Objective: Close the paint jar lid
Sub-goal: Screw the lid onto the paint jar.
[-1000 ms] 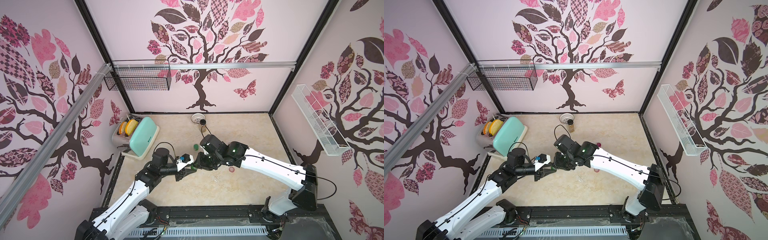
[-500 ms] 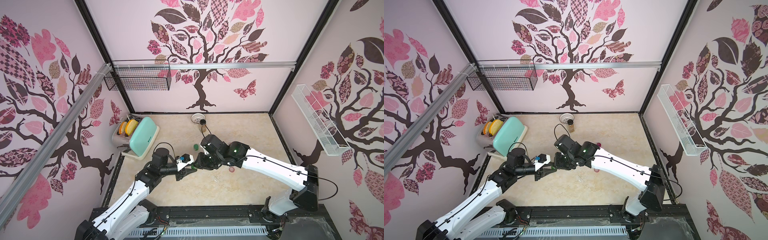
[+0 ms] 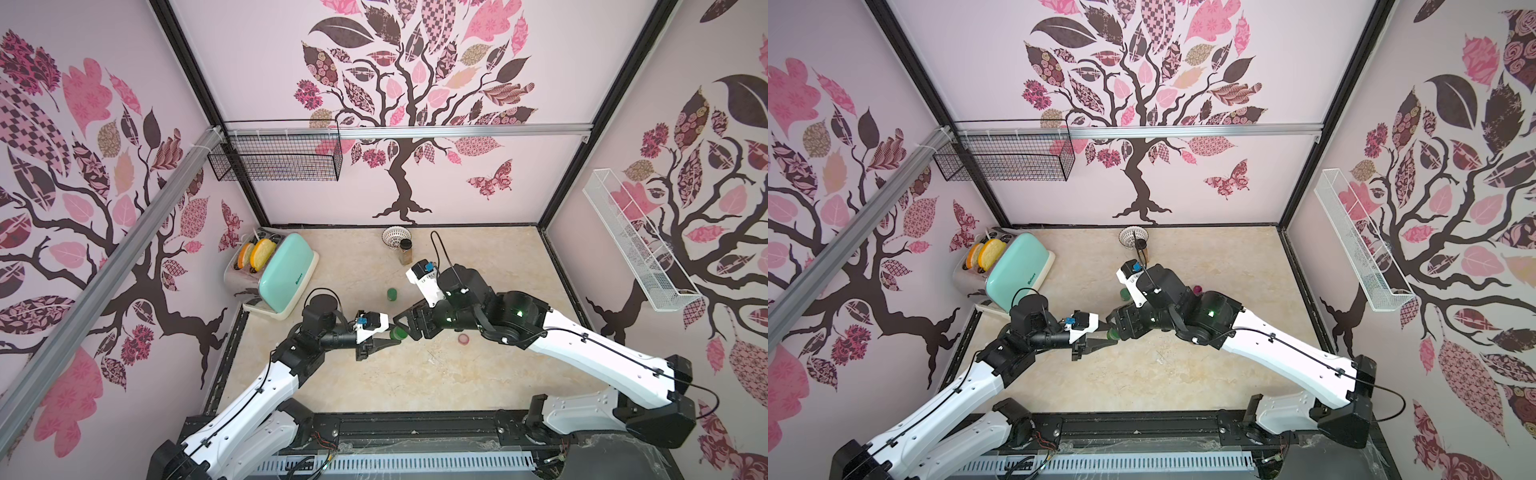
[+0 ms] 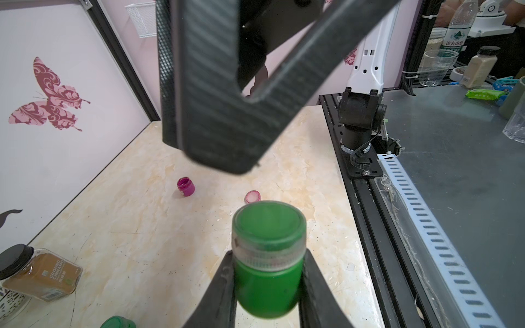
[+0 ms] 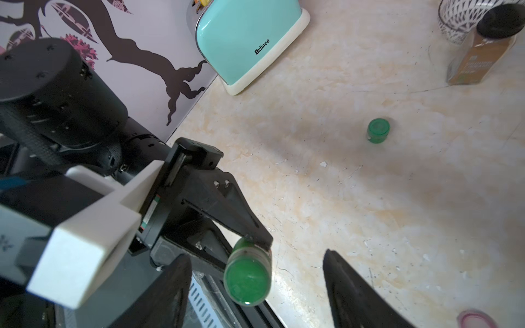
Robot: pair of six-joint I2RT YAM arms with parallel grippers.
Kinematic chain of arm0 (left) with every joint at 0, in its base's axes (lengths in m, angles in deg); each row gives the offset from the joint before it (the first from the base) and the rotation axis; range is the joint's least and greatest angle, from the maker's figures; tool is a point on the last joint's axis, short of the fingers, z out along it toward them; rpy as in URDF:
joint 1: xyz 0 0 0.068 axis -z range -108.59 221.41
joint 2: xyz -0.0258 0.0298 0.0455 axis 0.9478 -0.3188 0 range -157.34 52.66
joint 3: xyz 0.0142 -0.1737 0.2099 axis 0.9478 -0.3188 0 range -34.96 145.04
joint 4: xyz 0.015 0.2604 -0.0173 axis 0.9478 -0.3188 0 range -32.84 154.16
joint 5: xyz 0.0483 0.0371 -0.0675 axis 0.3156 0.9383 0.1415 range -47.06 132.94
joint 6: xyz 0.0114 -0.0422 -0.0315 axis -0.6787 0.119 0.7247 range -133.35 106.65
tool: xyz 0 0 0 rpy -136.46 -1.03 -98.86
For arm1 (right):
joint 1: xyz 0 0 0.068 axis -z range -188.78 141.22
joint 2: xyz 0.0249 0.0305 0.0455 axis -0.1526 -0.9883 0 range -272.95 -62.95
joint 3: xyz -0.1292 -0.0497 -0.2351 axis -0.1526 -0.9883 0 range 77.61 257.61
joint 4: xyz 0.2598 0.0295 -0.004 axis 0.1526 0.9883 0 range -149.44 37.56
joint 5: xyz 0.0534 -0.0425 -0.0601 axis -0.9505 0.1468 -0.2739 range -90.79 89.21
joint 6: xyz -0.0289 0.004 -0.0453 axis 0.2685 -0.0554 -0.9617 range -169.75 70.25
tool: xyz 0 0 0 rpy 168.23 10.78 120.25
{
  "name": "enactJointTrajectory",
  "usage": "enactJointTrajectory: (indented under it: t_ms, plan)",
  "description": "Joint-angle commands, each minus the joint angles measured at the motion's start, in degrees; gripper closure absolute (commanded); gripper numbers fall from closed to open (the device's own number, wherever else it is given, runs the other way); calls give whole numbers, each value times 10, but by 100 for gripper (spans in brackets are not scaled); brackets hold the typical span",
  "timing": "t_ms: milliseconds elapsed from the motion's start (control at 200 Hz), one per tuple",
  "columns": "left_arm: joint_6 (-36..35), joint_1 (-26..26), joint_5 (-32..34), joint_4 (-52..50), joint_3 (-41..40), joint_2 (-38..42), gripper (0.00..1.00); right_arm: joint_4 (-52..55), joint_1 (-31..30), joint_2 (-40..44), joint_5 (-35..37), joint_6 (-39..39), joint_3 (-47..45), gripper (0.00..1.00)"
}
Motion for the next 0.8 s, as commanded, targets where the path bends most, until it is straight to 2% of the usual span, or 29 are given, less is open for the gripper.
enactJointTrajectory:
  t_ms: [0, 315, 390, 625, 795]
  plan:
    - [-3, 1, -13, 11, 15, 8, 83, 38, 12, -3, -9, -55, 16, 24]
    - [-4, 0, -12, 11, 15, 6, 82, 66, 10, -28, -72, 22, 30, 25]
    - [-3, 0, -12, 11, 15, 6, 83, 68, 4, -35, -70, 36, 34, 26]
    - [-4, 1, -12, 11, 15, 6, 83, 82, -8, -54, -49, 54, 55, 39]
    - [-4, 1, -11, 11, 15, 6, 83, 87, -14, -67, -53, 61, 67, 44]
